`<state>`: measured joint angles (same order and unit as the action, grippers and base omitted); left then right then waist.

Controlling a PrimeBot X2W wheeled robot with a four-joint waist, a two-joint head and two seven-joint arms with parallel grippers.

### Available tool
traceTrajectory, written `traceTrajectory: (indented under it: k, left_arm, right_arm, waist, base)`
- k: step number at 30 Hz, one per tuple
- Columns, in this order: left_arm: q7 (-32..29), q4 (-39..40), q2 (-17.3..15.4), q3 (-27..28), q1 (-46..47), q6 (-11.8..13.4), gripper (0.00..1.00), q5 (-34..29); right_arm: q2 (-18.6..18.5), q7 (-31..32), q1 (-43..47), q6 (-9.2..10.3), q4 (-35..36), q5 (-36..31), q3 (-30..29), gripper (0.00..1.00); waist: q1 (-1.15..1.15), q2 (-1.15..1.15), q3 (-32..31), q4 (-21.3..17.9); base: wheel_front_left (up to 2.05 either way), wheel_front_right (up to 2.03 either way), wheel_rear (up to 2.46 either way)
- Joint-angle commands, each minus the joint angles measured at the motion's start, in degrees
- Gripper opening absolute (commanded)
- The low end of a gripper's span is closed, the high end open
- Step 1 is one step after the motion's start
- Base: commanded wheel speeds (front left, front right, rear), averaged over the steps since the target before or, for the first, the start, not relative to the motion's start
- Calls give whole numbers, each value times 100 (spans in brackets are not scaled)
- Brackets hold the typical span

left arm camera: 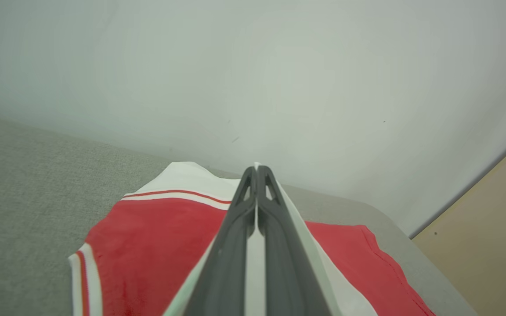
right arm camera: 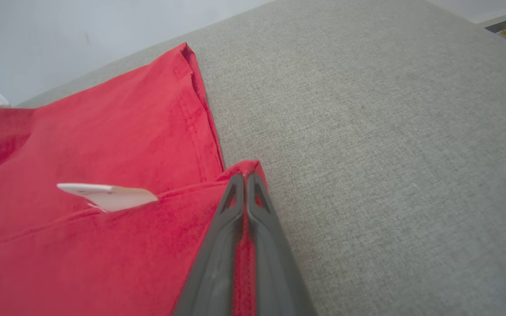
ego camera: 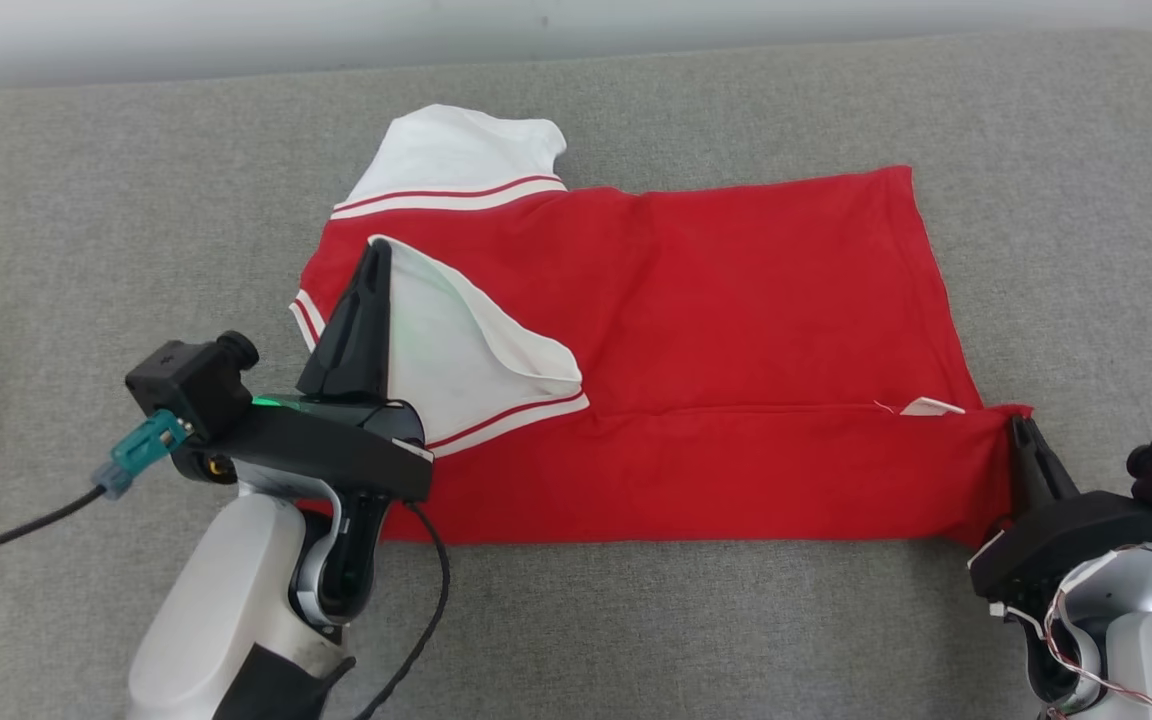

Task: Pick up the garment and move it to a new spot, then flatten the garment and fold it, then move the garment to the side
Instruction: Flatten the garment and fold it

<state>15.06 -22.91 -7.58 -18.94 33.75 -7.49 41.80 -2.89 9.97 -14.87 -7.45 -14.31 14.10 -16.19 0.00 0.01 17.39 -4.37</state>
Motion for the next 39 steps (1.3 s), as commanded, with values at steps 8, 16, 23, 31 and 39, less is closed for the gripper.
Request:
traceTrajectory:
  k: [8, 16, 23, 31, 39]
  left_arm:
    - [22, -658, -241, 0, 270, 119, 100, -725]
    - [22, -226, -529, 66, -907, 446, 100, -1531]
    - [-310, -6, -658, -52, -1810, 658, 100, -1534]
    - [-871, -29, -661, 32, -1839, 1121, 100, -1469]
    - [-1337, -278, -640, -28, -1720, 1231, 100, -1382]
  right_arm:
    - [3, -122, -225, -8, -173, 176, 148, 100]
    - [2, 58, 173, -8, 163, 306, 35, 100]
    - [3, 308, 601, -8, 480, 513, -140, 100]
    - [2, 438, 716, -8, 679, 573, -114, 100]
    - [3, 439, 678, -8, 689, 574, -62, 100]
  waist:
    - [0, -1, -56, -50]
    - [0, -1, -555, 36]
    - [0, -1, -816, 103]
    - [0, -1, -779, 50]
    - [0, -1, -665, -28]
  base:
    - [0, 0, 0]
    - [0, 0, 0]
    - [0, 0, 0]
    - [0, 0, 0]
    - [0, 0, 0]
